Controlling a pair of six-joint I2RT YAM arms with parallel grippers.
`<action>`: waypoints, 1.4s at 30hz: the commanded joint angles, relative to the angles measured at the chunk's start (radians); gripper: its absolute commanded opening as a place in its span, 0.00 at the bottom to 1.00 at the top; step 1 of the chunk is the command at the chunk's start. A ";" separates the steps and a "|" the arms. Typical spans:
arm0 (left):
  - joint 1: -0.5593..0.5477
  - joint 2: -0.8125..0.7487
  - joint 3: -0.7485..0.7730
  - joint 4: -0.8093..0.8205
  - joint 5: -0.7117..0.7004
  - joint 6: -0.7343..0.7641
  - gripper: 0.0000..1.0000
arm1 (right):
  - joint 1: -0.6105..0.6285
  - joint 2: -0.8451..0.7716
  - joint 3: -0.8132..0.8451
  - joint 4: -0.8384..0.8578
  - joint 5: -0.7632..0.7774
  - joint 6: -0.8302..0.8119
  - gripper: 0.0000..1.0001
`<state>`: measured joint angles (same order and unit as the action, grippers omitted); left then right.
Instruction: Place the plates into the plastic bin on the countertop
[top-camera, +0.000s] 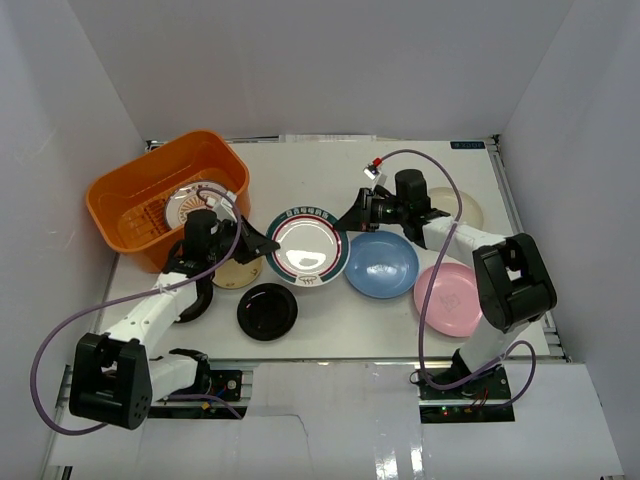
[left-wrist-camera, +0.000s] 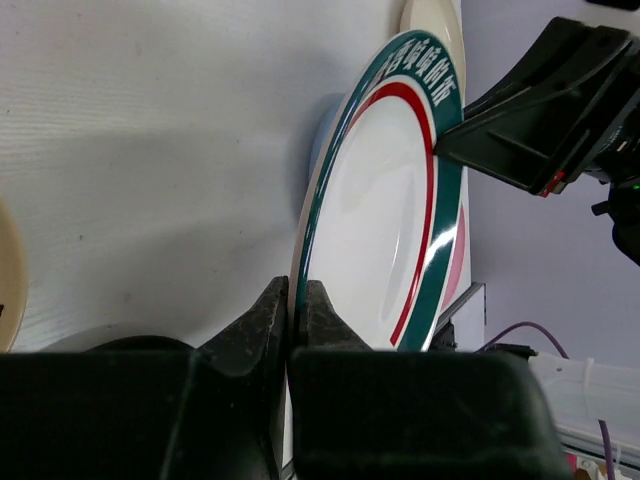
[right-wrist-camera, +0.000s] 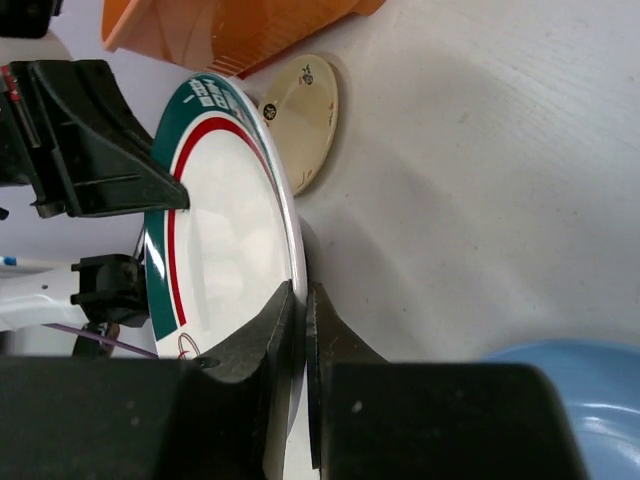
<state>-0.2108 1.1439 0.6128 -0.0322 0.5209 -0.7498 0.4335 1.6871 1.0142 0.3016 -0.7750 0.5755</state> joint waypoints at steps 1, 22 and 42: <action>-0.019 -0.016 0.008 0.066 -0.041 -0.014 0.00 | 0.002 -0.067 -0.023 0.140 -0.069 0.067 0.08; 0.476 0.111 0.588 -0.253 -0.183 -0.056 0.00 | 0.007 -0.537 -0.459 0.019 0.143 -0.098 0.85; 0.568 0.369 0.579 -0.311 -0.430 0.133 0.09 | 0.162 -0.566 -0.540 0.087 0.224 -0.063 0.83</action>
<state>0.3542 1.5127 1.1687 -0.3683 0.1047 -0.6353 0.5827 1.1236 0.4747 0.3412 -0.5774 0.5163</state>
